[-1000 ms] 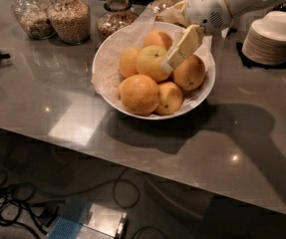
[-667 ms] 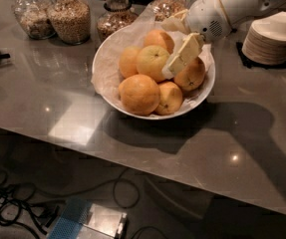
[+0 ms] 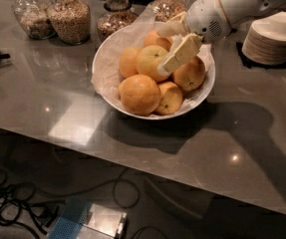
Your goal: Pick orange from white bowl
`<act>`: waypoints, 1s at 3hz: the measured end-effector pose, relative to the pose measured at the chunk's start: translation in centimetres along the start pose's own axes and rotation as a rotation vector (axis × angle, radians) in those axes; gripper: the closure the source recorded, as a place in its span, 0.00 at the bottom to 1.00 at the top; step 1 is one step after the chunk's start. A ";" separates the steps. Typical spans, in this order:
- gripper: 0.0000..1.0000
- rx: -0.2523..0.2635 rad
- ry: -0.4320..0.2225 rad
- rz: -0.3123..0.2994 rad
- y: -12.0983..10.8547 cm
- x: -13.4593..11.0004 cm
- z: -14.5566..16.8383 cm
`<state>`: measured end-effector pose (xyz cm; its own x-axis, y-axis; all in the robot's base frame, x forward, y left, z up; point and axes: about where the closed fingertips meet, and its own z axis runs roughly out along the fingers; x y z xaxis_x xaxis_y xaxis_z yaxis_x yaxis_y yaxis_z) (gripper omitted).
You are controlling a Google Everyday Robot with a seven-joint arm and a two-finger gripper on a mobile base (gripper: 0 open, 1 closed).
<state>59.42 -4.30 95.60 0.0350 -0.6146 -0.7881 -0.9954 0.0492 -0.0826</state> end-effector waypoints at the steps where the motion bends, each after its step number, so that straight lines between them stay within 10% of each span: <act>1: 0.50 0.000 0.000 0.000 0.0 0.0 0.0; 2: 0.57 -0.001 0.000 0.000 0.0 0.0 0.0; 3: 0.38 -0.004 -0.001 0.001 0.0 0.0 0.2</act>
Offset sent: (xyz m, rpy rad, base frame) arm 0.0000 0.0000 0.0000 0.0000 0.0000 0.0000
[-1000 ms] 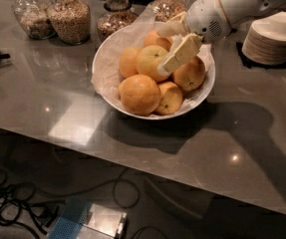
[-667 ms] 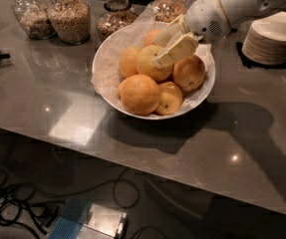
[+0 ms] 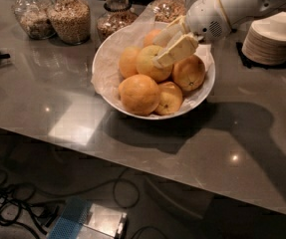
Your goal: Pick orange from white bowl
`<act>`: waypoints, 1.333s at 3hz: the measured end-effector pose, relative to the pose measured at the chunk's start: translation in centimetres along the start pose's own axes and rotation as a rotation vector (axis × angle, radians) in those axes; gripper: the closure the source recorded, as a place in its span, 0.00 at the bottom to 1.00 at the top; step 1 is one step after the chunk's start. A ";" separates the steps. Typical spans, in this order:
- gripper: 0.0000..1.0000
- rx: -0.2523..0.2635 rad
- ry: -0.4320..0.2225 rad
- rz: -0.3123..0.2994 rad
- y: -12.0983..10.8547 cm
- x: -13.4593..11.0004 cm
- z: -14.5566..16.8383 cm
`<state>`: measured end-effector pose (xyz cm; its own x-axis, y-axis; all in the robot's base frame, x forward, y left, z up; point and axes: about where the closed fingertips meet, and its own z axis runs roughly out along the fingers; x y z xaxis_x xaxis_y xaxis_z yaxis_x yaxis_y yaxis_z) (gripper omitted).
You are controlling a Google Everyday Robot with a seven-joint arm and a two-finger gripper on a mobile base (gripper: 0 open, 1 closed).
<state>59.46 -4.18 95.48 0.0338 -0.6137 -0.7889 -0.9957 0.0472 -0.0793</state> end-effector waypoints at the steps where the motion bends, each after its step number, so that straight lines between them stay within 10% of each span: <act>1: 0.27 -0.023 -0.011 0.031 -0.4 0.8 1.2; 4: 0.42 -0.035 -0.026 0.087 -0.8 1.9 2.2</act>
Offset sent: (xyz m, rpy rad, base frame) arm 0.0217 0.0029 -0.0456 0.0461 0.1261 -0.0426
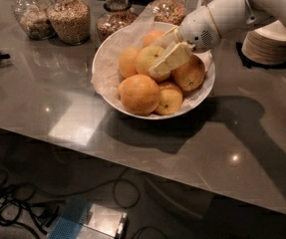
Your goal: Pick orange from white bowl
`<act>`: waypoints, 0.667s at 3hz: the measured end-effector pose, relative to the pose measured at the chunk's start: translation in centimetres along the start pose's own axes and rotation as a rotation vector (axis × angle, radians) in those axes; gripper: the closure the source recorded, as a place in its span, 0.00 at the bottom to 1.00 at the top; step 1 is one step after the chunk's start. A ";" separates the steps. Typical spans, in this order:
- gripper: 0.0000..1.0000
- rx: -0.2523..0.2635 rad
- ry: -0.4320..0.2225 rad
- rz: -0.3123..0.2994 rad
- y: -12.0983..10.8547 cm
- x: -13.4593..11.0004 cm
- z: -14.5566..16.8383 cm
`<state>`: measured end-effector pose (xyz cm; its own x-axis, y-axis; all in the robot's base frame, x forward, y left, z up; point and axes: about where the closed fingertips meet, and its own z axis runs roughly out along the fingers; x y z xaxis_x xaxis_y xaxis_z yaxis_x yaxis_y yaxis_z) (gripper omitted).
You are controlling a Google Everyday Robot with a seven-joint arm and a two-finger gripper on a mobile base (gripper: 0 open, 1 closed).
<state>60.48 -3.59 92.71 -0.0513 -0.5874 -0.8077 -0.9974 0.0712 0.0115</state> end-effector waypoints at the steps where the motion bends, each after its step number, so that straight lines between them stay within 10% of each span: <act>1: 0.23 0.000 0.000 0.000 0.2 0.0 0.0; 2: 0.01 0.000 0.000 0.000 0.9 0.0 -0.1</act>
Offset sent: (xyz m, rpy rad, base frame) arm 0.0225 0.0115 -0.0867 -0.0624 0.1443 -0.0913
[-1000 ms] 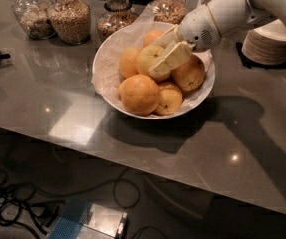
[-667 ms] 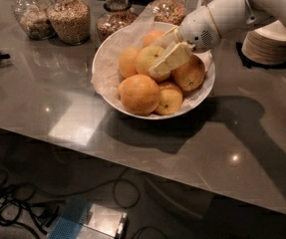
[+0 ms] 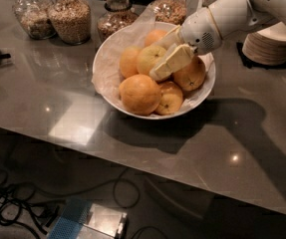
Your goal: Pick orange from white bowl
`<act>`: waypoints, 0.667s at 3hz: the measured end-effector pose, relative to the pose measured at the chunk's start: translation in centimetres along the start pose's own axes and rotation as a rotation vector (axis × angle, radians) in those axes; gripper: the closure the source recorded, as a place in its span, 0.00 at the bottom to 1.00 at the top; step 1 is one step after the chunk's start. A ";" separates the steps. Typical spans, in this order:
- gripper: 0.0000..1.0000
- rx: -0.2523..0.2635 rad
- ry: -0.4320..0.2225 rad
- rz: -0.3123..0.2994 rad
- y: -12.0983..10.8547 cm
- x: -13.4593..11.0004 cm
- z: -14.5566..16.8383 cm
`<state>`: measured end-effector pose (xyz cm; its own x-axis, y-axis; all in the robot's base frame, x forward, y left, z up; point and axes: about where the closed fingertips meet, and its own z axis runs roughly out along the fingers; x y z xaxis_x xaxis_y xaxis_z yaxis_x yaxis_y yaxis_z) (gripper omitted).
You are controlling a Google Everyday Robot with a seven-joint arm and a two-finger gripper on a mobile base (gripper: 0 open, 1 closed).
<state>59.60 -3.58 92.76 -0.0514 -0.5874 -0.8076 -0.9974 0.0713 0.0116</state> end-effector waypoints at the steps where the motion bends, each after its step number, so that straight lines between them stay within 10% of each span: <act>1: 1.00 0.000 0.000 0.000 0.2 0.0 0.0; 2: 1.00 0.001 0.012 0.027 -0.4 0.7 0.8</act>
Offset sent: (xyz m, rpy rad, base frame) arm 0.0332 0.0075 -0.0957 -0.0671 0.1398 -0.1137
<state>59.96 -3.37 91.73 -0.0793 -0.5946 -0.8001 -0.9956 0.0879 0.0333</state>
